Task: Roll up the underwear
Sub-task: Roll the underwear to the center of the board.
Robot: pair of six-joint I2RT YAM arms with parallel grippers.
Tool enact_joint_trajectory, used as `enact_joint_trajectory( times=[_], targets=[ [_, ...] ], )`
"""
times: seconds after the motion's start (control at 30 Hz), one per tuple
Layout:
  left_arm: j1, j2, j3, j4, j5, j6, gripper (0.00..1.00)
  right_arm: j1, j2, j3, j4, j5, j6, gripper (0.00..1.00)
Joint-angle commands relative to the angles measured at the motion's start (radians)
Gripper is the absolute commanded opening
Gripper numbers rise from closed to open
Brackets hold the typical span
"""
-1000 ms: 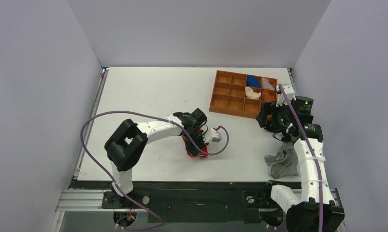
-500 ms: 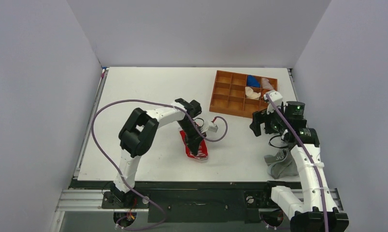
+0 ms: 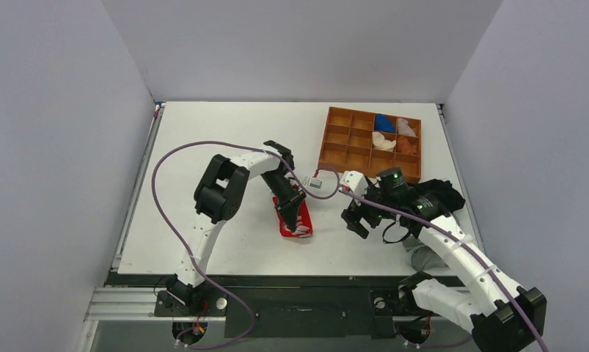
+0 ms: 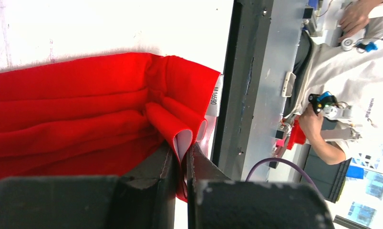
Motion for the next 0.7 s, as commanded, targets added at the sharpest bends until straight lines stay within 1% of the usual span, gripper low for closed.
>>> enact_joint_trajectory(
  times=[0.0,0.3,0.37,0.5,0.67],
  targets=[
    [0.016,0.040,0.060,-0.113,0.085,0.070,0.00,0.115,0.068,0.006,0.019,0.052,-0.053,0.77],
    [0.021,0.090,0.071,-0.134,0.103,0.067,0.00,0.379,0.252,0.028,0.114,0.103,-0.068,0.72],
    [0.023,0.101,0.079,-0.143,0.108,0.061,0.00,0.429,0.299,0.029,0.152,0.139,-0.060,0.71],
    [0.024,0.105,0.088,-0.155,0.121,0.059,0.00,0.489,0.360,0.030,0.236,0.191,-0.048,0.71],
    [0.025,0.115,0.100,-0.180,0.134,0.075,0.00,0.517,0.429,0.058,0.325,0.229,-0.026,0.71]
  ],
)
